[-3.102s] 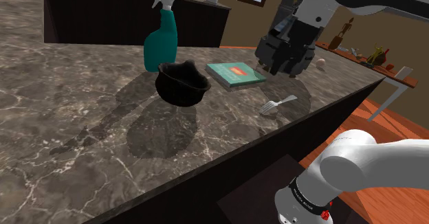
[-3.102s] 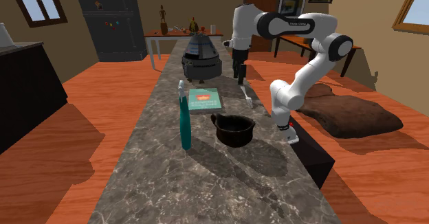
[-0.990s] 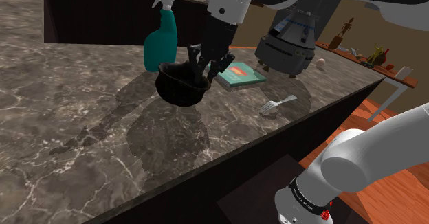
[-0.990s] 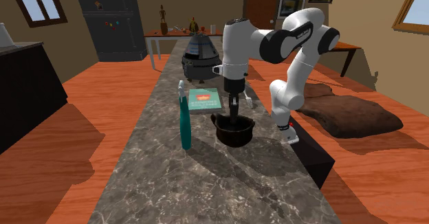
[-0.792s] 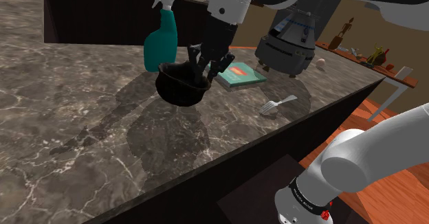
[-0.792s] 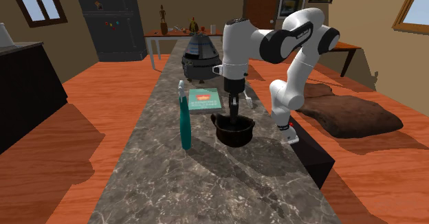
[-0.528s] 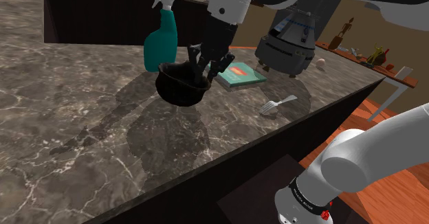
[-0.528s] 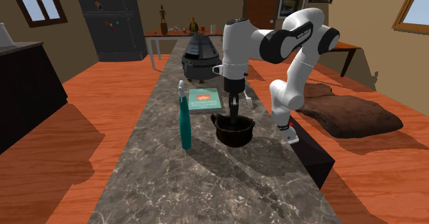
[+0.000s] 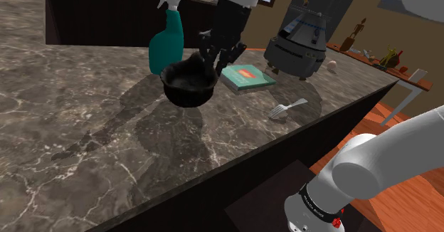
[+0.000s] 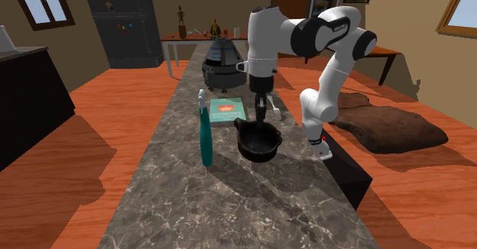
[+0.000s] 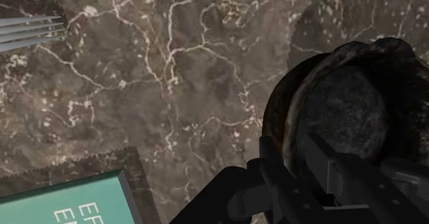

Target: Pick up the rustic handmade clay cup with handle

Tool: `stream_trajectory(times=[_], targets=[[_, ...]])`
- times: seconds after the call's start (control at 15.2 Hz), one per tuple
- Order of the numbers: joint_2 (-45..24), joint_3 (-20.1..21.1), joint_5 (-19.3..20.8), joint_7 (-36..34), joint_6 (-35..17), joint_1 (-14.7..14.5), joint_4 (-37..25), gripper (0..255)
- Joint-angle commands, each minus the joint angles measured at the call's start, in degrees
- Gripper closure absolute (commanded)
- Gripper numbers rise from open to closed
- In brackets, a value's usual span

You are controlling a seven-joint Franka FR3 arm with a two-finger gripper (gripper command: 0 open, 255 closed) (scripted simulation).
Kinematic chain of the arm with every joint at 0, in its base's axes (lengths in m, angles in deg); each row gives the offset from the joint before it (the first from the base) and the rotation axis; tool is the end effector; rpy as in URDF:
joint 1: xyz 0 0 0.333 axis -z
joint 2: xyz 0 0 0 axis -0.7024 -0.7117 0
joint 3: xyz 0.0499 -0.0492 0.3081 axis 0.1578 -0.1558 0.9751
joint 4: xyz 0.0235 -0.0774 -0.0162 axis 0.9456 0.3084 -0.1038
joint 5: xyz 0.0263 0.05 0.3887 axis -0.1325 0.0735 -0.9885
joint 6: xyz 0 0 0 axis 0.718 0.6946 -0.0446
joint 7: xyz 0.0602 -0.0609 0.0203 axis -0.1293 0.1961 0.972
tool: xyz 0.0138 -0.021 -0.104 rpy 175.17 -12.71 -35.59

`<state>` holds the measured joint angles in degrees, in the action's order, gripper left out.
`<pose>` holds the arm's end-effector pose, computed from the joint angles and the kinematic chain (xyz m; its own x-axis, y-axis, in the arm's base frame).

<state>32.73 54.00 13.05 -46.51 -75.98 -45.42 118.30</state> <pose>0.3914 0.2554 0.5987 0.9754 -0.2203 -0.0126 -0.2205 -0.9715 -0.0868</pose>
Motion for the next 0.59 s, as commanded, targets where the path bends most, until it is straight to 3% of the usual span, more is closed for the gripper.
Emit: stream_trajectory(times=[0.0, 0.53], targets=[[-0.2, -0.2, 0.2, -0.1, 1.6, 0.1, -1.7, 255], [-1.3, -0.4, 0.8, -0.9, 6.2, 0.4, -7.5, 255]])
